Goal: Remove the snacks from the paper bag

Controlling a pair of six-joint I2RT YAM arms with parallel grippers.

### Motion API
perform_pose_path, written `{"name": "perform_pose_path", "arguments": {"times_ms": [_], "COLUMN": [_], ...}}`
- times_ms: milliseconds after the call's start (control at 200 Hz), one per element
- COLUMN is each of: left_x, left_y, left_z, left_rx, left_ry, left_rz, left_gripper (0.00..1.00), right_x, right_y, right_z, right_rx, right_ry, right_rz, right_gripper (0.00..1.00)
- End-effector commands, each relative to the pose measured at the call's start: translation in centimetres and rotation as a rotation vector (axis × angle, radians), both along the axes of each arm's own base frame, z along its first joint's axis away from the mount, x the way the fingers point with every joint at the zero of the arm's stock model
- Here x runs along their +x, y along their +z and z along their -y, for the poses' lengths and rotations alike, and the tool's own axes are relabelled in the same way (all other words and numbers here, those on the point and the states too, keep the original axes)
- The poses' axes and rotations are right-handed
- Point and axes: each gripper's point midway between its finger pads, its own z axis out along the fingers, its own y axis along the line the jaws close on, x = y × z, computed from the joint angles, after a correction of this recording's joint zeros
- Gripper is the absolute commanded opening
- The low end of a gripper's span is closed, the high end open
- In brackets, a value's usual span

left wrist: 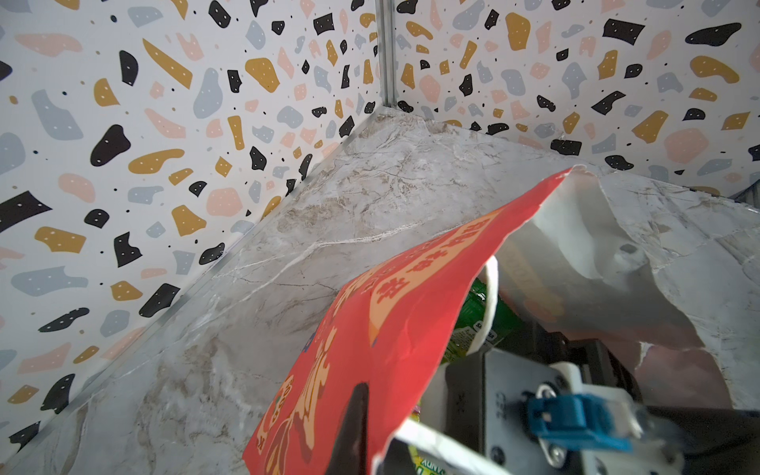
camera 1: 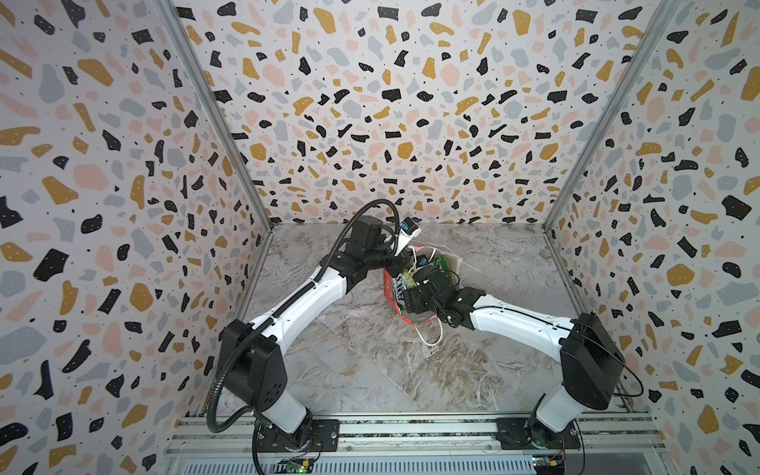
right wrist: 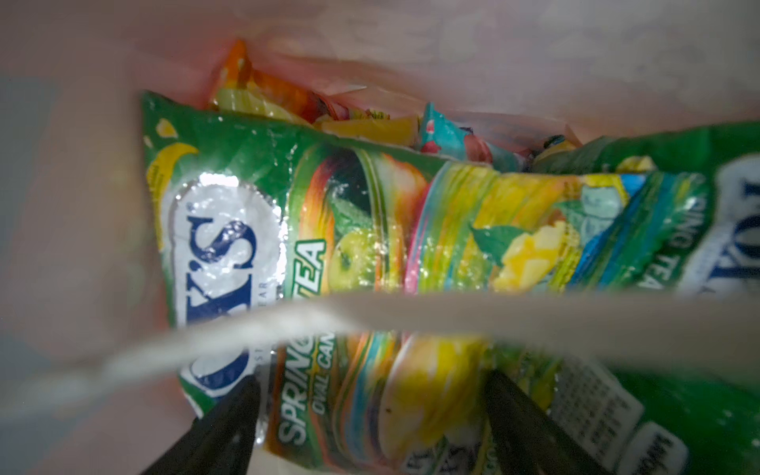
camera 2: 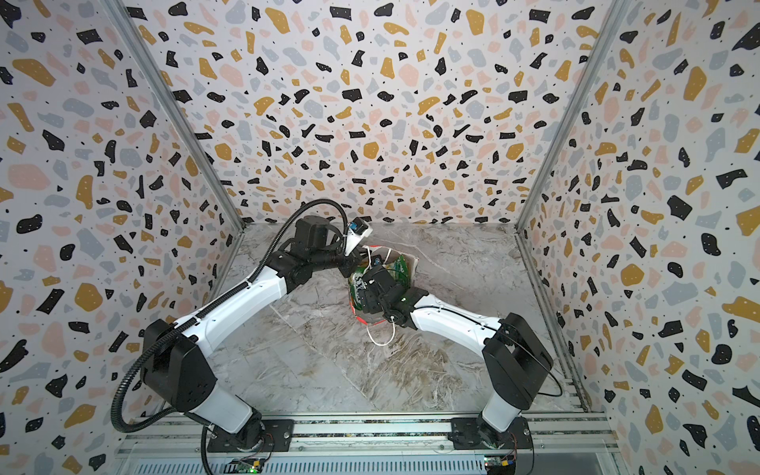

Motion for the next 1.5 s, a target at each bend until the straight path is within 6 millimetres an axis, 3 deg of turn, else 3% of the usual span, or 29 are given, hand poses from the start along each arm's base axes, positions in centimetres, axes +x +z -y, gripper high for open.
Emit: {"name": "perform_pose_path", "arguments": {"times_ms": [0, 90, 245, 576, 981, 1402, 1477, 1497], "left_x": [0.2, 0.3, 0.4, 0.6, 1.2, 2.1, 2.2, 2.3], "left_y": [3.3, 3.1, 3.0, 3.1, 3.3, 3.3, 3.3, 3.3], "left_z": [0.8, 0.8, 0.7, 0.6, 0.2, -0.5, -0.6, -0.6], "left_rx": [-0.063, -0.056, -0.053, -0.048, -0.051, -0.065, -0.067, -0.068], "left_ry": [-0.023, -0.022, -0.014, -0.007, 0.025, 0.07, 0.074, 0.077], "left_rz": [0.088, 0.087, 0.09, 0.094, 0.096, 0.08, 0.08, 0.08], "left_gripper": [0.0, 0.0, 0.0, 0.0, 0.0, 0.0, 0.0, 0.0], "right_x": [1.6, 2.1, 2.2, 2.1, 0.3, -1.7, -1.7, -1.6], "right_y": [1.2, 1.2, 2.1, 1.5, 6.4, 11.7, 11.8, 11.7], "right_z": [0.4, 0.5, 0.0, -0.5, -0.4, 1.4, 1.7, 1.8], "right_rx": [0.023, 0.029, 0.049, 0.066, 0.143, 0.179, 0.164, 0.157], "right_ry": [-0.057, -0.057, -0.026, 0.033, 0.114, 0.131, 0.132, 0.125], "right_rz": [0.061, 0.074, 0.089, 0.086, 0.14, 0.21, 0.213, 0.213], "right_gripper": [0.83, 0.72, 0.38, 0.04, 0.0, 0.0, 0.0, 0.05]}}
